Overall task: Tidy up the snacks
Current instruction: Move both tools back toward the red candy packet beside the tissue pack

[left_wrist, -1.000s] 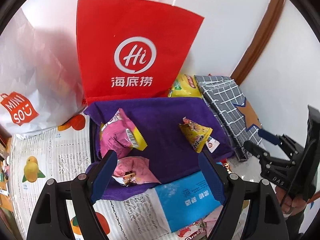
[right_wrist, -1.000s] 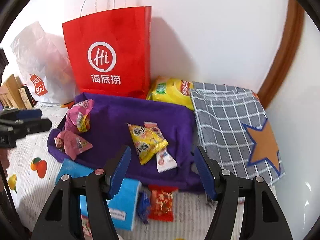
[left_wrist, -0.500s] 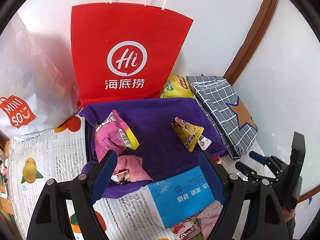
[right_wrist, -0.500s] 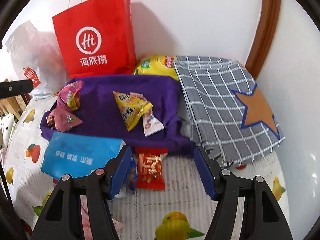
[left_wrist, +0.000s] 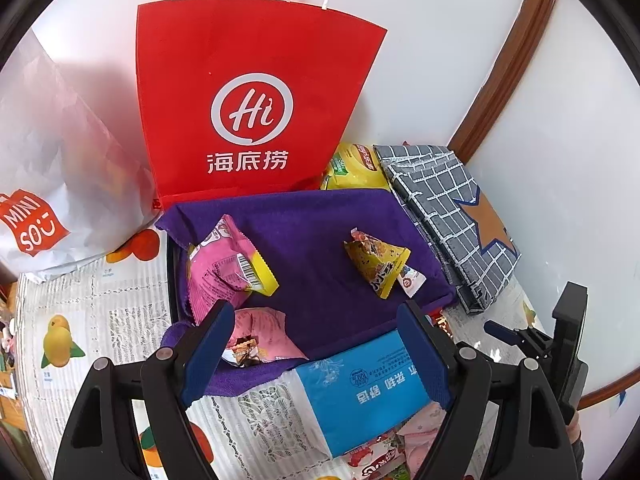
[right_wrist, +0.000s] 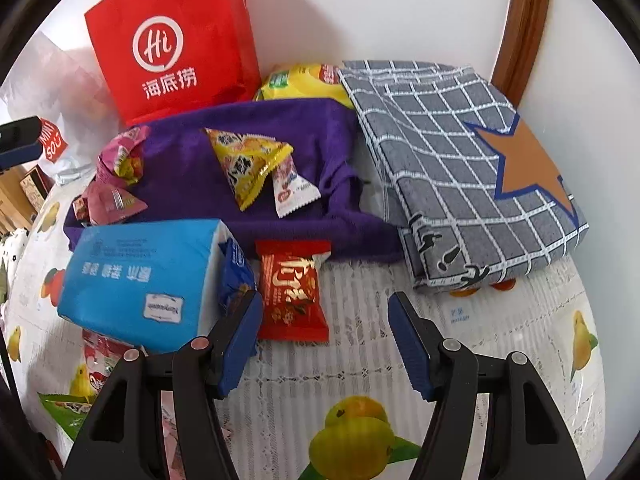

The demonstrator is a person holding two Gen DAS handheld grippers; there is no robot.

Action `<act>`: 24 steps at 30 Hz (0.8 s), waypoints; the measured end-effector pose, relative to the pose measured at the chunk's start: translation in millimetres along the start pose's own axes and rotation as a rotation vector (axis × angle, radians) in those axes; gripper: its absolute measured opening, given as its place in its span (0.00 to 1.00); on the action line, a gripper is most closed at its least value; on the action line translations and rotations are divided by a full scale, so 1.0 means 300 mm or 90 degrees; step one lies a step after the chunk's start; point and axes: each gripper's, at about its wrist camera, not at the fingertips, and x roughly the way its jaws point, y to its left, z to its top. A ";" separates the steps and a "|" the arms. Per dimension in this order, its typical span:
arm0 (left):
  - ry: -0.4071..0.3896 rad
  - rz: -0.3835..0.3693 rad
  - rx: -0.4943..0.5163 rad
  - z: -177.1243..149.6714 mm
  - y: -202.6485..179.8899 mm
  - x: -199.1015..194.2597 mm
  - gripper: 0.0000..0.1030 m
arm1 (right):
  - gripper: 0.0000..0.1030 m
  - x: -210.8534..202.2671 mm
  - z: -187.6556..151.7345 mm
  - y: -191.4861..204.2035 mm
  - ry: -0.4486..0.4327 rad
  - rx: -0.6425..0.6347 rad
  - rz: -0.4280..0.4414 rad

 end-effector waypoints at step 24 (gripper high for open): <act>0.001 0.002 -0.001 -0.001 0.008 0.004 0.80 | 0.35 0.037 -0.017 0.025 0.006 -0.019 0.008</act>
